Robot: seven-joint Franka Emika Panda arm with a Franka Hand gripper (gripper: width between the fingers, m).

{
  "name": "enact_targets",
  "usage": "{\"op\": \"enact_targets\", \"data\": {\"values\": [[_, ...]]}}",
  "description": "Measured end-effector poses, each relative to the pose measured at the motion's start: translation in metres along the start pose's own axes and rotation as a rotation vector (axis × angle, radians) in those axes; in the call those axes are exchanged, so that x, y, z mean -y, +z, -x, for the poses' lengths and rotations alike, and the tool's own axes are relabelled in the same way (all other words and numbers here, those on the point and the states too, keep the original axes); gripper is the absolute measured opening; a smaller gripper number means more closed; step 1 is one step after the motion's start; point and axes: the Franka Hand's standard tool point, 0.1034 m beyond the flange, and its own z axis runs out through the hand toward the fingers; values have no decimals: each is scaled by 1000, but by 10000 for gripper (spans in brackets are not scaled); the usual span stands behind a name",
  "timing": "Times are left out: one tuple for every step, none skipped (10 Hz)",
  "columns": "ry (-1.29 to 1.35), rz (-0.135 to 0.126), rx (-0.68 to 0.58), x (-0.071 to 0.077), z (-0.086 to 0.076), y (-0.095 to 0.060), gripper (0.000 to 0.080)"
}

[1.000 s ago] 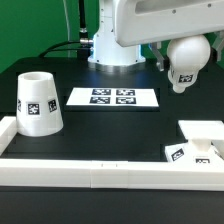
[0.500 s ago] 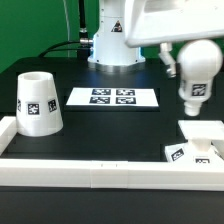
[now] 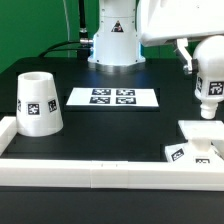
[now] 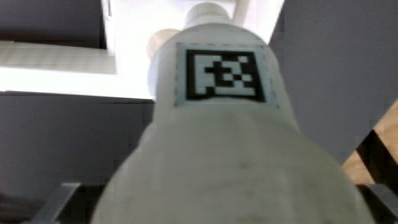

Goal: Assemble lamp

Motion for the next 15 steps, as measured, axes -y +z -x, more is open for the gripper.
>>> {"op": "enact_targets", "data": {"values": [[-19,1,-6,-2,-5,1,574],[-42,4,-13,-6,-11,3,574],[-54,6,-15,-10,-14,7,574],[-55,5,-14,-9,-14,8,574],[-56,4,-13,-9,-14,8,574],[-56,4,-13,-9,-13,9,574],[-58,5,-13,-9,-12,9,574],[-60,7,-14,-9,-8,12,574],[-61,8,-13,-11,-7,14,574],[-60,8,-11,-12,-7,15,574],[-59,9,-9,-13,-5,16,574],[-59,9,-6,-13,-3,18,574],[-59,8,-1,-12,-1,21,574],[-60,8,2,-11,2,24,574],[-60,10,-3,-12,5,28,574]]}}
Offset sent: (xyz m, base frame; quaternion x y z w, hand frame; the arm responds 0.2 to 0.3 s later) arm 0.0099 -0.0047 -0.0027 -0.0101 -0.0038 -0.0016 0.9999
